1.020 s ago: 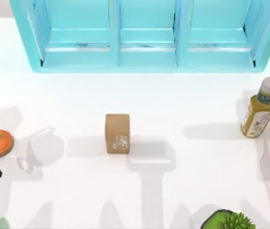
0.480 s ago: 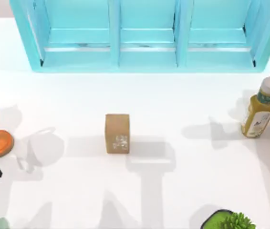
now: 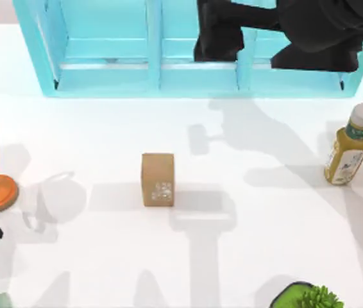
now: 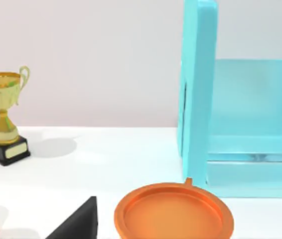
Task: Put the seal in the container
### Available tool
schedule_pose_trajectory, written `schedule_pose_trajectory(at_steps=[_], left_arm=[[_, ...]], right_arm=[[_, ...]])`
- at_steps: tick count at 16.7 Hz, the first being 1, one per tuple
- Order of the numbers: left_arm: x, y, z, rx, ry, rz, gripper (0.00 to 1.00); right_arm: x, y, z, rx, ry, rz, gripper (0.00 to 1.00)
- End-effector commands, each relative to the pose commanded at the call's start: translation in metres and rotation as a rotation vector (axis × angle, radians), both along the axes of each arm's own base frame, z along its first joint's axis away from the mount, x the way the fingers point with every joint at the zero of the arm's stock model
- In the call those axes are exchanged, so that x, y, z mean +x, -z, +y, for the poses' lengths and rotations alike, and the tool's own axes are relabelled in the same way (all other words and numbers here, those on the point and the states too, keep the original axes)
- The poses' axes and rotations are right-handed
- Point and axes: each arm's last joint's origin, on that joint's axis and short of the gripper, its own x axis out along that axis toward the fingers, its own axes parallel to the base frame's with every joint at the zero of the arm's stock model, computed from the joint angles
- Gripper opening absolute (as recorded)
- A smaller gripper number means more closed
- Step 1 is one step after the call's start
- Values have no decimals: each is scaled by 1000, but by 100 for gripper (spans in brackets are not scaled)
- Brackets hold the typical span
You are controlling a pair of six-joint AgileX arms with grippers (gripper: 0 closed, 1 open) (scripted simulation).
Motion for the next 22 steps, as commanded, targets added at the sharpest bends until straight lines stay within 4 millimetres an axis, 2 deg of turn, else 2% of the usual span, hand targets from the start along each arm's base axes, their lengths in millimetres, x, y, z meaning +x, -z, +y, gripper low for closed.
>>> schedule_pose_trajectory(at_steps=[2,5,9,14,18,22], left_arm=[[0,0,0,0,0,0,100],[0,0,0,0,0,0,100],[0,0,0,0,0,0,100],[0,0,0,0,0,0,100],[0,0,0,0,0,0,100],[0,0,0,0,0,0,100]], right_arm=[[18,15,39,-66,2,118,100],[36,51,87,-182,32,259,100],[54,100,130,-316,101,364,100],[70,141,152,-405,194,388,100],[76,154,156,-429,236,381,100],[77,155,156,-431,239,381,100]])
